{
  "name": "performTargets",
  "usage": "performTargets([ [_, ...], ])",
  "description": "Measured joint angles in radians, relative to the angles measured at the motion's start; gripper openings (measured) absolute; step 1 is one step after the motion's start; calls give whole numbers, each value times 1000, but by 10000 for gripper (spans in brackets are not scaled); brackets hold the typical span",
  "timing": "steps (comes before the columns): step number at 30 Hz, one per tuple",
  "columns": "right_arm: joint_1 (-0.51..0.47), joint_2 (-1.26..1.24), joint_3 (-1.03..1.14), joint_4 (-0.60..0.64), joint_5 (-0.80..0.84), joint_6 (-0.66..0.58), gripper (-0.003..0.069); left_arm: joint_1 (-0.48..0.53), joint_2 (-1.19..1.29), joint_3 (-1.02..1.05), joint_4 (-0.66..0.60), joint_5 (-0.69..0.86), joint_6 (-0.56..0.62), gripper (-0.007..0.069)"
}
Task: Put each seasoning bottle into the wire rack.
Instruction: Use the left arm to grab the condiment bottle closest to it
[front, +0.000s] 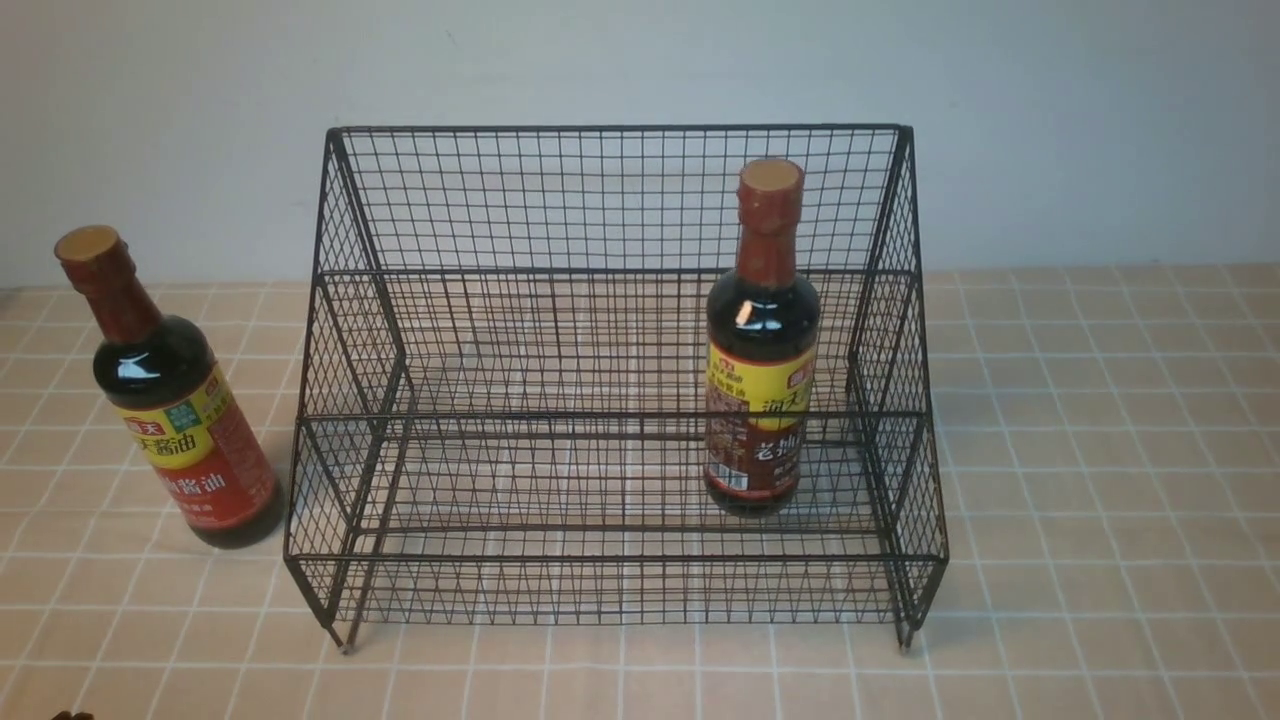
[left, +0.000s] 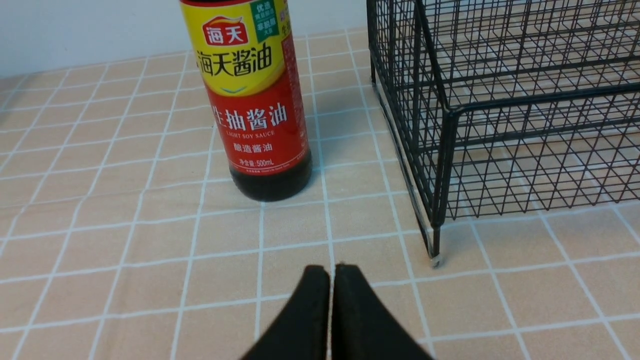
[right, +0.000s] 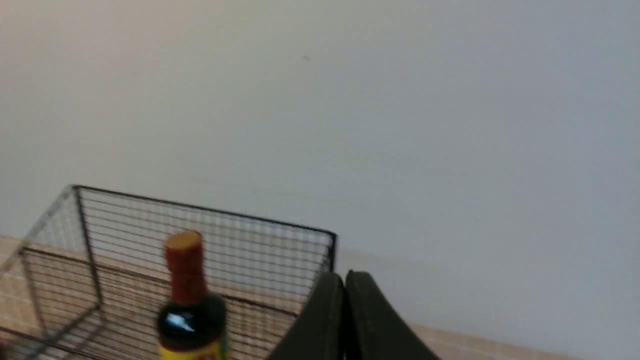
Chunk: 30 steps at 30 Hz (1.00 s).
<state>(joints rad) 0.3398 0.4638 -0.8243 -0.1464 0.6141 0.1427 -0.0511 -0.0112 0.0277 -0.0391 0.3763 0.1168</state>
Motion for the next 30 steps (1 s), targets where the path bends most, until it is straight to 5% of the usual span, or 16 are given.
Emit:
performTargets([
  [14, -320, -440, 829, -37, -249, 3, -13, 0, 0, 0, 0, 0, 0, -7],
  [30, -351, -475, 846, -27, -247, 24, -13, 0, 0, 0, 0, 0, 0, -7],
])
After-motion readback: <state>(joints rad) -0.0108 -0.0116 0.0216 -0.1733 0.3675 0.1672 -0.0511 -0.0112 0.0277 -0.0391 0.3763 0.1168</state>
